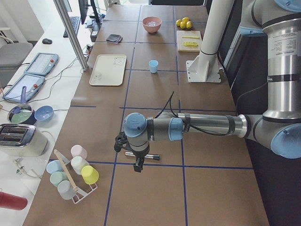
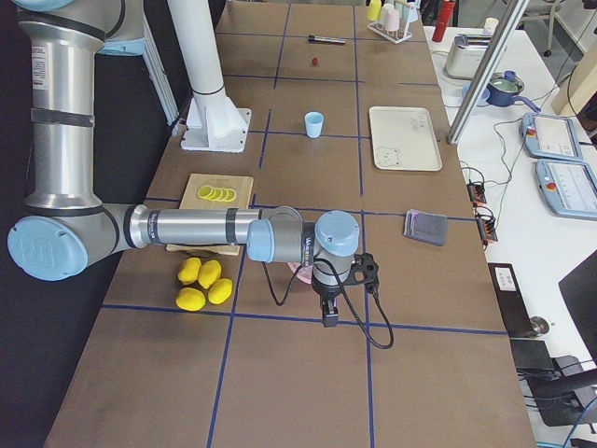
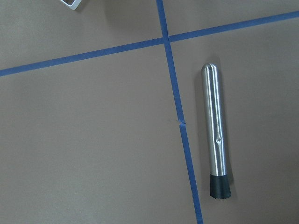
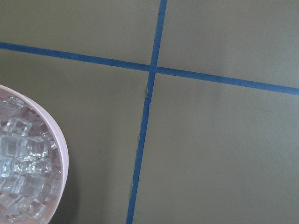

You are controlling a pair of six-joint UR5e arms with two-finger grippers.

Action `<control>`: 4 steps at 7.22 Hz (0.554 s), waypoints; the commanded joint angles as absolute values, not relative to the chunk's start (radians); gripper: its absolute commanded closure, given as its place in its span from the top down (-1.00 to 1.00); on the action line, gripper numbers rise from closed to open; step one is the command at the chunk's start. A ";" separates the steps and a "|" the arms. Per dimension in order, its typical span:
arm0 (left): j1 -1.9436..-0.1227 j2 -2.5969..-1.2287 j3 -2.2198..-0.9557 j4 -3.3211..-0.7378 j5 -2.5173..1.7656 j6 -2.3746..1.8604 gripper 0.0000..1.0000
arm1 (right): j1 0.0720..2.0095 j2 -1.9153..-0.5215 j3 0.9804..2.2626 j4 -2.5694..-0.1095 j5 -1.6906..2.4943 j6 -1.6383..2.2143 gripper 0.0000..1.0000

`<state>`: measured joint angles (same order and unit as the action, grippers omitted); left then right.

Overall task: Mash ice and strawberries in cup
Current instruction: 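Move the right gripper over the pink bowl of ice cubes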

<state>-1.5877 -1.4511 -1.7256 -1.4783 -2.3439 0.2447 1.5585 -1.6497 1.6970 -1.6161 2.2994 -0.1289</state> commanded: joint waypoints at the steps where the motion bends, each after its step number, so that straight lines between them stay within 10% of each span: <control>1: -1.588 -1.454 -1.726 -1.479 -2.344 0.245 1.00 | 1.559 -1.648 1.698 -1.615 2.301 -0.129 1.00; 4: -1.588 -1.453 -1.727 -1.477 -2.344 0.242 1.00 | 1.505 -1.628 1.715 -1.544 2.312 -0.062 1.00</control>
<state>-1.5869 -1.4527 -1.7264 -1.4774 -2.3439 0.2438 1.5404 -1.6343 1.7061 -1.5827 2.3060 -0.1132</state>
